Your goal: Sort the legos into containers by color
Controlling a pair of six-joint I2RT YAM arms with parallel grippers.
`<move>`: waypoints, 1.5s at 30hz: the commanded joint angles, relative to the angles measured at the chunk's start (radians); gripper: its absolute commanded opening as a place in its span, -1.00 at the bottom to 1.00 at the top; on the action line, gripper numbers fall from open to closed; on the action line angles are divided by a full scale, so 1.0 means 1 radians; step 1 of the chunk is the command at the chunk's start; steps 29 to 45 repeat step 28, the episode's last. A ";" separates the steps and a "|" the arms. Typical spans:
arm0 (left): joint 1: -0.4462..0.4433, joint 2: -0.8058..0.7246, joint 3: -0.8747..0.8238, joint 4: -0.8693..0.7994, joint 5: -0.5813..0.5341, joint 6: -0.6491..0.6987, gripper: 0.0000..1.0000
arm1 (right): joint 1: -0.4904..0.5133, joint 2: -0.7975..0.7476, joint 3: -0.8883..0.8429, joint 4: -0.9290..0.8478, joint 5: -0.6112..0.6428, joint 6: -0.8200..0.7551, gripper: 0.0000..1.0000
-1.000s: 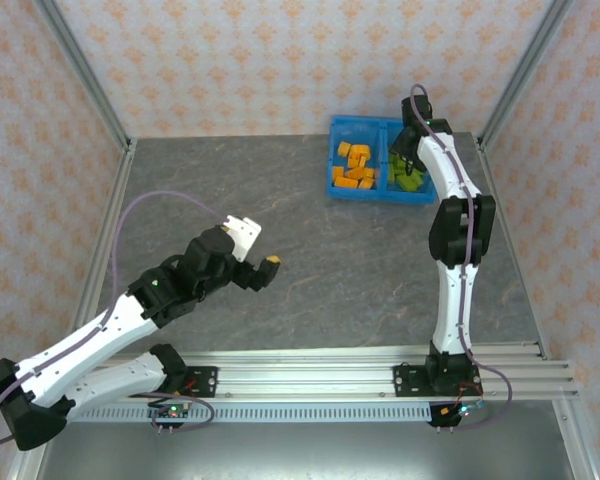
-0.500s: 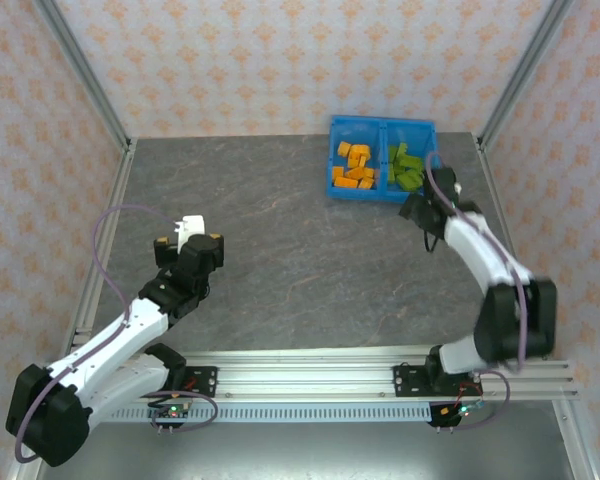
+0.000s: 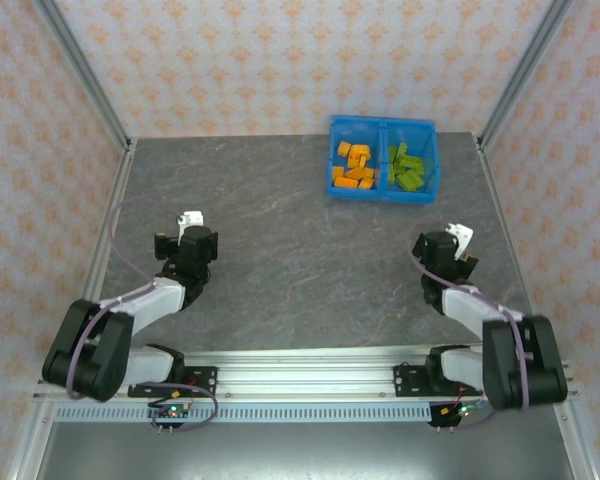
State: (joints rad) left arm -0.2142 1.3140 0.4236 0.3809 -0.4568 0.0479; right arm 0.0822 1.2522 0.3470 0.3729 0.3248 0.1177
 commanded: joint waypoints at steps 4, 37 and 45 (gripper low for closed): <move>0.170 0.188 -0.016 0.409 0.330 -0.049 1.00 | -0.057 0.281 -0.005 0.569 -0.171 -0.116 0.98; 0.174 0.183 0.001 0.367 0.379 -0.035 1.00 | -0.030 0.266 0.055 0.431 -0.141 -0.135 0.98; 0.174 0.183 0.001 0.367 0.379 -0.035 1.00 | -0.030 0.266 0.055 0.431 -0.141 -0.135 0.98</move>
